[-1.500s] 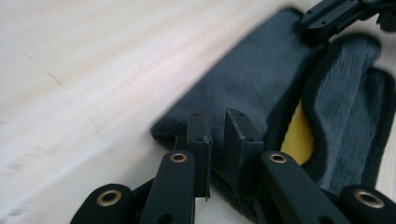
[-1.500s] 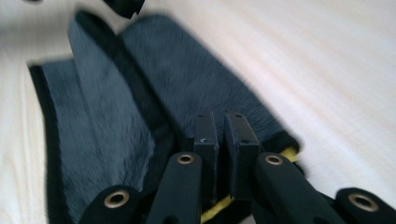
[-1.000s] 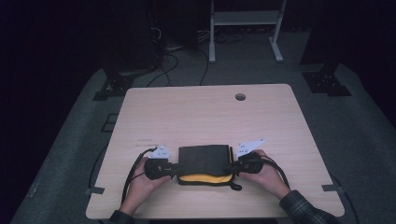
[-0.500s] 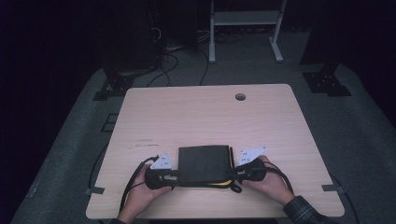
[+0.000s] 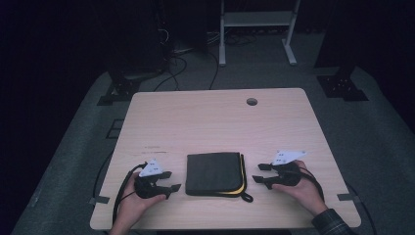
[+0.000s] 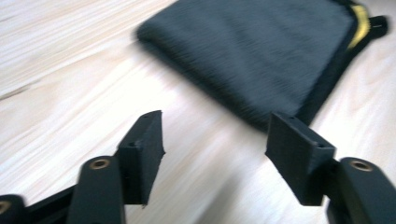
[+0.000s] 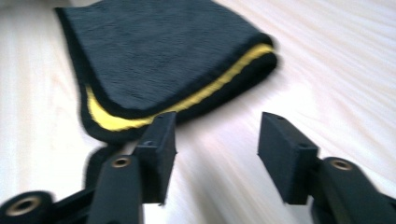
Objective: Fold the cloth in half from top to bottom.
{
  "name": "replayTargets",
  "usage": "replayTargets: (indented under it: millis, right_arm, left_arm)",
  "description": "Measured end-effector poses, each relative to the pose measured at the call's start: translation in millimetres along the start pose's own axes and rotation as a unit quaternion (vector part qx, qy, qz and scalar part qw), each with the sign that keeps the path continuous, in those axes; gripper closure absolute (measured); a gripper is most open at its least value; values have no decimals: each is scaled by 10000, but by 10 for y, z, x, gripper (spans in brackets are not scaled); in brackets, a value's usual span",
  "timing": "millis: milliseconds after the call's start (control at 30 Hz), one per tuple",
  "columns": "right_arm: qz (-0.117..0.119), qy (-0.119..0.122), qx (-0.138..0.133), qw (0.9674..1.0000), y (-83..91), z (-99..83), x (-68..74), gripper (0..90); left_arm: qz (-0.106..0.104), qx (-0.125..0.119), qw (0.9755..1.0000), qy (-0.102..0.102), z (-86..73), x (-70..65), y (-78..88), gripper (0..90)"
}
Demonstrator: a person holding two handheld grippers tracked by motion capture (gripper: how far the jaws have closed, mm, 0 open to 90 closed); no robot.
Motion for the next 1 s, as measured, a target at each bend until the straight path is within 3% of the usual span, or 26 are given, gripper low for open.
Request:
replayTargets:
  millis: [167, 300, 433, 767, 833, 967, 1000]
  right_arm:
    - [-472, -179, 17, 9987, 200, -168, -144, 380]
    - [-698, -290, 118, 9971, 289, -267, -200, 360]
    - [-1018, -497, 222, 9933, 412, -409, -247, 320]
    - [-1233, -758, 304, 9890, 566, -625, -251, 251]
    - [-1268, -805, 278, 9883, 589, -651, -243, 222]
    - [-1349, -714, 252, 9880, 596, -692, -228, 171]
    - [-1446, -695, 316, 9865, 599, -704, -213, 143]
  left_arm:
    - [414, 240, 9988, 46, -183, 172, 88, 291]
    - [549, 301, 9980, 124, -269, 240, 133, 273]
    - [752, 382, 9962, 224, -379, 307, 184, 232]
    - [924, 280, 9951, 221, -503, 372, 235, 148]
    - [951, 255, 9949, 226, -517, 374, 226, 99]
    - [958, 210, 9948, 267, -528, 367, 204, 35]
    - [975, 239, 9946, 271, -522, 366, 193, 21]
Point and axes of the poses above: each handheld gripper's, and its own axes: y roughly backward along the jaws, z roughly out of its top, x roughly to its left, the point moved 1 cm from there along -y, roughly forward along the jaws, and after that the axes turned 5 degrees about z, right-handed, at the moved point
